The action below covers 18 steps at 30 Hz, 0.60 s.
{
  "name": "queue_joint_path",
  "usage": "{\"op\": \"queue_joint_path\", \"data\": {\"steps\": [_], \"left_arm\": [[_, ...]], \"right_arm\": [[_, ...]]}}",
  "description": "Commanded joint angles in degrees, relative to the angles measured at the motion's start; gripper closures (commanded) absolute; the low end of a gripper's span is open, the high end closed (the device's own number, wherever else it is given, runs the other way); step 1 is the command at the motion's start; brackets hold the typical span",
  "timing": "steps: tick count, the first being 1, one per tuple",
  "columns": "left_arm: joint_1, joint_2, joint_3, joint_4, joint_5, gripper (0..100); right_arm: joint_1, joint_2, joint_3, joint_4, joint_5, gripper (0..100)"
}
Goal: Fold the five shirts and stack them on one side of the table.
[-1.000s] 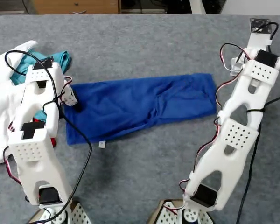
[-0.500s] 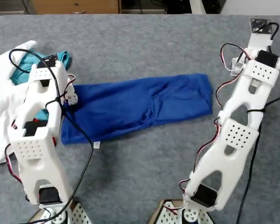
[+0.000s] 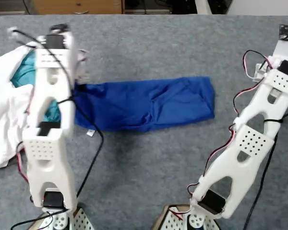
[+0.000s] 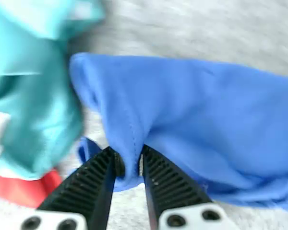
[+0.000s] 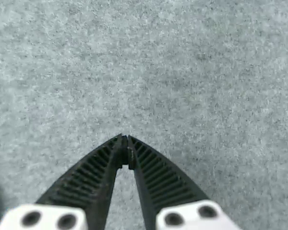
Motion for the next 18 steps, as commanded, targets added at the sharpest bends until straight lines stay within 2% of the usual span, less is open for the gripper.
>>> {"op": "queue_joint_path", "data": {"steps": [1,6,9,18], "left_arm": [[8.7,-0.7,-3.4,0.7,0.3,98],[19.8,-0.4,-6.9,0.4,0.4,98],[24.4,-0.4,-10.2,-2.6,0.6,98],[30.6,0.7,-11.8,-17.9,8.4,98]], "right_arm": [[1.1,0.1,-3.8,-1.4,0.4,99.4],[1.1,2.4,-6.1,-1.4,0.4,99.4],[1.1,3.8,-8.6,-1.1,0.4,99.4],[1.1,6.8,-13.3,0.3,0.4,99.4]]}}
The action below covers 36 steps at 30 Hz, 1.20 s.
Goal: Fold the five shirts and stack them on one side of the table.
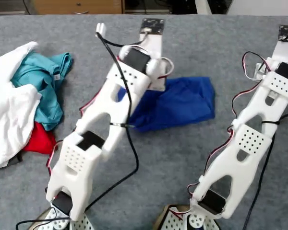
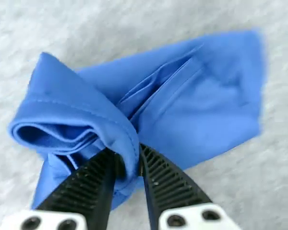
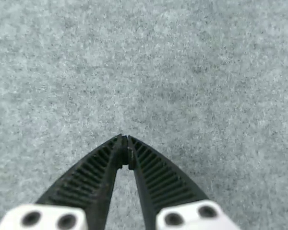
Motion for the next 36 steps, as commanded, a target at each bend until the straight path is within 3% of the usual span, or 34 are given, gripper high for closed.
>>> {"op": "queue_joint_path", "data": {"steps": [1,7,23,36], "left_arm": [[2.1,1.1,-3.3,-6.7,2.6,98],[5.3,4.4,-3.3,-12.7,5.8,98],[10.9,8.8,-3.3,-32.7,5.8,98],[11.4,11.6,-5.5,-34.3,5.7,96]], "right_arm": [[1.1,0.1,-3.8,0.4,0.4,99.4],[1.1,1.5,-6.2,1.1,0.4,99.4],[1.1,2.2,-7.1,1.1,0.4,99.4],[1.0,2.2,-7.1,1.1,0.4,99.4]]}}
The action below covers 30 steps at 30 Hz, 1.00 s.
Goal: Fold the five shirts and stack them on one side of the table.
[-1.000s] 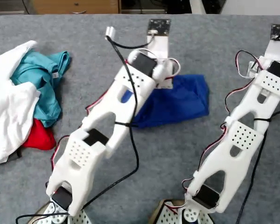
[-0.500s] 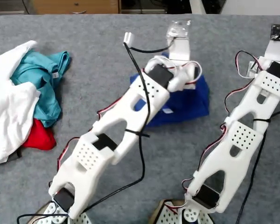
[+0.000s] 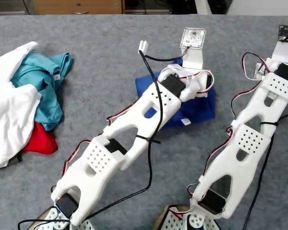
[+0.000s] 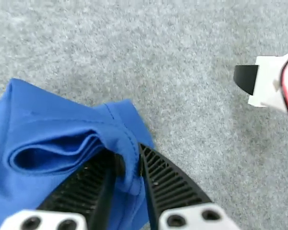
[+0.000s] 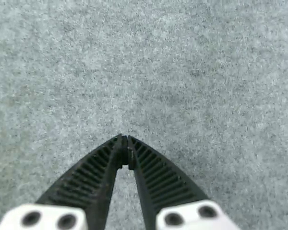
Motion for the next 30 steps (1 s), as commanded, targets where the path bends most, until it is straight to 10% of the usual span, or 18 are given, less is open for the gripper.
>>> {"op": "queue_joint_path", "data": {"steps": [1,13,19,30], "left_arm": [[0.6,-1.2,-3.4,0.6,0.5,93],[-7.5,-1.4,-17.1,17.9,4.0,86],[-15.6,0.2,-18.0,28.1,4.0,97],[-19.6,11.4,-15.7,29.8,8.6,98]], "right_arm": [[1.0,-0.1,-3.3,0.4,0.4,99.4],[-0.7,-0.5,-3.3,1.8,3.7,99.4],[-7.0,-4.0,-9.5,16.4,14.0,99.4],[-16.9,-19.7,4.6,28.6,27.4,99.4]]}}
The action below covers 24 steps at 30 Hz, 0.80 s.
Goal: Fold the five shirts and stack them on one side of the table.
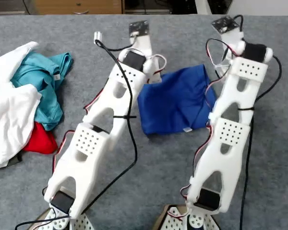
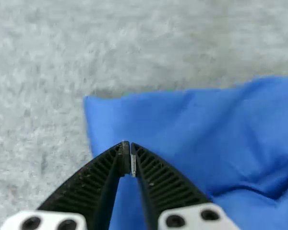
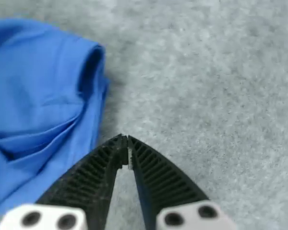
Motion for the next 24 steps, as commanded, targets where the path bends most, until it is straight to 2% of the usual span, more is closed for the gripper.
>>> {"op": "queue_joint_path", "data": {"steps": [1,8,14,19,24], "left_arm": [[-3.3,2.0,-0.8,0.1,4.0,98],[-7.6,5.1,-1.1,-1.8,3.4,98],[-12.6,5.1,-1.8,-1.8,3.5,98],[-17.8,5.7,-5.1,-1.9,3.7,98],[-17.5,7.9,-5.5,-3.6,3.7,98]], "right_arm": [[-2.2,-14.4,12.4,1.3,3.4,99.4],[-12.1,-35.6,47.0,-0.7,8.1,99.5],[-18.7,-39.3,61.5,-11.1,6.7,99.5],[-20.0,-39.3,68.8,-17.1,4.9,99.5],[-17.0,-38.5,77.8,-25.8,3.6,99.5]]}}
